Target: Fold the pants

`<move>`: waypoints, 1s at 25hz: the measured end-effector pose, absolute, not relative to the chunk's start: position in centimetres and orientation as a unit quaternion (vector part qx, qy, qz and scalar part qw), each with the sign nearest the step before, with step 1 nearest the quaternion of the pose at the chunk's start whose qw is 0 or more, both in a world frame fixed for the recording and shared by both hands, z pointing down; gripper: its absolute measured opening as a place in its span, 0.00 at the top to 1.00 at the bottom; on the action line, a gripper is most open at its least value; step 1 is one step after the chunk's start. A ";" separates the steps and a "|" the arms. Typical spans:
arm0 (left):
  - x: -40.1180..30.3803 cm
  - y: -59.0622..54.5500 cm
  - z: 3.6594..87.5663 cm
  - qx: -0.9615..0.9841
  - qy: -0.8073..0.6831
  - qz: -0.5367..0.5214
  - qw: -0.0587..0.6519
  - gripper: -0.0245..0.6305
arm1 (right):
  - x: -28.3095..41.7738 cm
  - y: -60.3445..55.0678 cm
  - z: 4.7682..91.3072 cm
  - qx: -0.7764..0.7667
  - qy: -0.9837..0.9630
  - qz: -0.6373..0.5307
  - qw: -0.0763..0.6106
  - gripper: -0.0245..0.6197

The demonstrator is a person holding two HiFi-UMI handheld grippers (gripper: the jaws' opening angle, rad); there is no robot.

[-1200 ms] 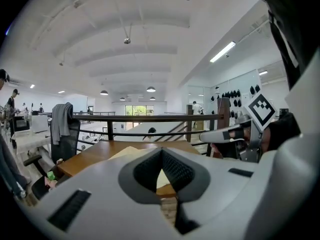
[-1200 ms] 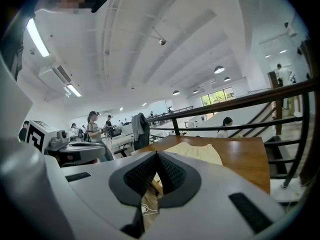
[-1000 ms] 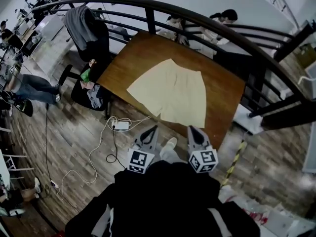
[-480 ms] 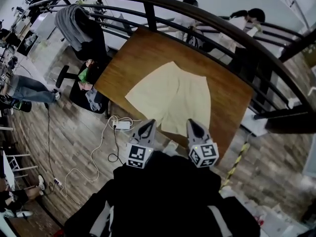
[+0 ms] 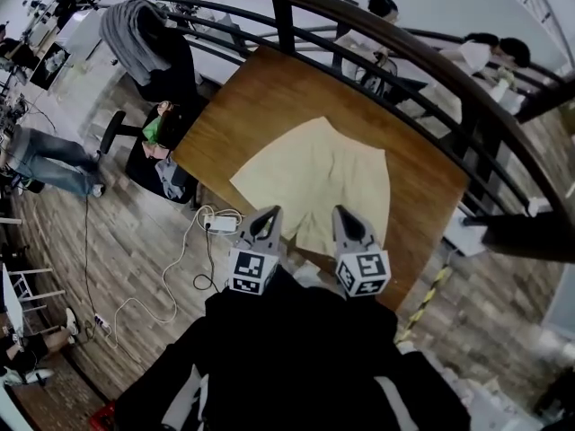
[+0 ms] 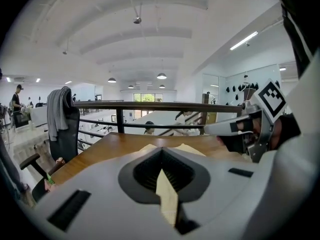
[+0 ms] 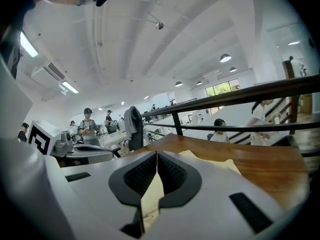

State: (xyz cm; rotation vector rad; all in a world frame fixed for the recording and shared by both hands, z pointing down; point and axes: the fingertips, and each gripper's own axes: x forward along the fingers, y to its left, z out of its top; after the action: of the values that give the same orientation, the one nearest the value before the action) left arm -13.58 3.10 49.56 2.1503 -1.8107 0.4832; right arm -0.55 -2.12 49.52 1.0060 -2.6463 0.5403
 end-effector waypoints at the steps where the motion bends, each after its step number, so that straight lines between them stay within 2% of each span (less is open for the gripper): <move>1: -14.2 2.5 50.0 0.743 -0.630 0.172 0.149 0.96 | -1.2 -2.7 49.7 0.344 -0.910 0.188 0.134 0.95; 14: -23.7 -3.8 58.1 0.690 -0.631 0.261 0.240 0.96 | -11.2 -10.8 55.3 0.296 -0.903 0.202 0.237 0.95; 21: -26.2 -5.4 63.3 0.677 -0.615 0.295 0.277 0.87 | -16.3 -14.6 60.0 0.268 -0.891 0.215 0.296 0.95; 25: -27.4 -6.0 65.9 0.670 -0.600 0.316 0.302 0.85 | -18.8 -16.2 63.0 0.242 -0.884 0.197 0.349 0.85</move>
State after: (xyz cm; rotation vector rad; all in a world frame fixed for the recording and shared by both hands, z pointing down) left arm -27.37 -5.97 65.94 1.7761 -1.5922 0.8381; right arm -18.81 -16.20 62.97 0.6280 -2.2906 0.5102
